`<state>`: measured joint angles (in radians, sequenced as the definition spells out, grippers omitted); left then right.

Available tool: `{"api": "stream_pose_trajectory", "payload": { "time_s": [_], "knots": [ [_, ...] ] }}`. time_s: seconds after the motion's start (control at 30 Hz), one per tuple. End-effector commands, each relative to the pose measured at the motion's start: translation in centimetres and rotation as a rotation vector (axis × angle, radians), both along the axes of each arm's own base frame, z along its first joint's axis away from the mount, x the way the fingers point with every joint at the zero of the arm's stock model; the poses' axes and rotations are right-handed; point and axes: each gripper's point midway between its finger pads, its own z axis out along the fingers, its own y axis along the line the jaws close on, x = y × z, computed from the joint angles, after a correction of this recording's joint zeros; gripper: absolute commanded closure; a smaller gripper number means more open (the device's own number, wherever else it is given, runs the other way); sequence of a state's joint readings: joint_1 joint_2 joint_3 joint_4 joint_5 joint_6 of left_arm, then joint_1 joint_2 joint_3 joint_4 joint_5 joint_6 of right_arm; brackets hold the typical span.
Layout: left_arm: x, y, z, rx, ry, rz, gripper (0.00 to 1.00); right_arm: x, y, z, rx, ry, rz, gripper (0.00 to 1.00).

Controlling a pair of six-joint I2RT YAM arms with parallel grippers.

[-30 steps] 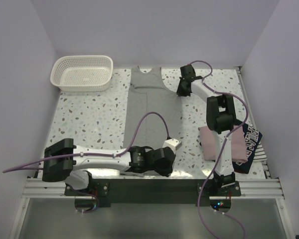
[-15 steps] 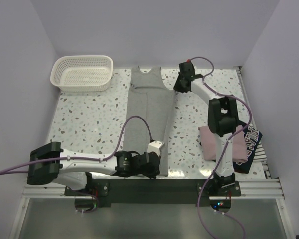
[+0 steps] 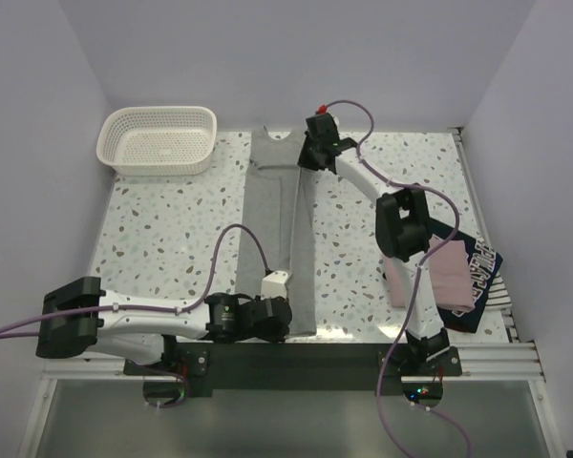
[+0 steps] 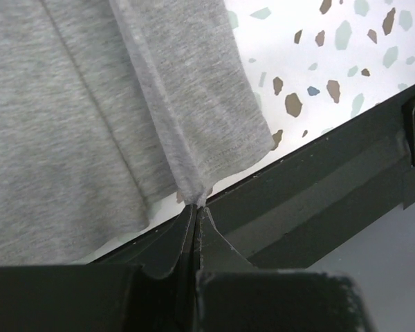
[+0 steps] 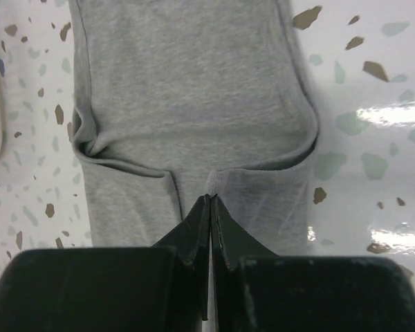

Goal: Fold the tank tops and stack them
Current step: Fold the tank top

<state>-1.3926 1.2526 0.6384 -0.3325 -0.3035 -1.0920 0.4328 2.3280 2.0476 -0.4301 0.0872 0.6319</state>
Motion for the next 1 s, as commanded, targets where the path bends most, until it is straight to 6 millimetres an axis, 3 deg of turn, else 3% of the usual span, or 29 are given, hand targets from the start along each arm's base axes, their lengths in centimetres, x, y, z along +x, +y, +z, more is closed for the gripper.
{"api": "stream_pose_trajectory", "payload": {
  "time_s": [0.0,0.43,0.73,0.8,0.93,0.97],
  "knots": [
    [0.2,1.4,-0.1,0.005,0.001,0.064,1.0,0.7,2.0,-0.5,0.022,-0.013,0.003,1.0],
    [-0.6,3.7,-1.5,0.042,0.045,0.097,1.0,0.7,6.9,-2.2,0.039,-0.031,0.079,1.0],
    [-0.8,3.6,-1.9,0.056,0.055,0.079,1.0,0.6,7.4,-3.0,0.026,-0.03,0.085,0.99],
    [-0.6,3.7,-1.8,0.061,0.043,0.086,0.98,0.4,7.5,-3.2,0.028,-0.026,0.098,0.89],
    [0.4,3.7,0.2,0.056,-0.001,0.12,0.63,0.1,7.6,-1.4,0.038,-0.051,0.123,0.63],
    [0.6,3.6,0.7,0.048,-0.013,0.126,0.6,0.0,7.6,0.1,0.038,-0.068,0.133,0.54]
  ]
}}
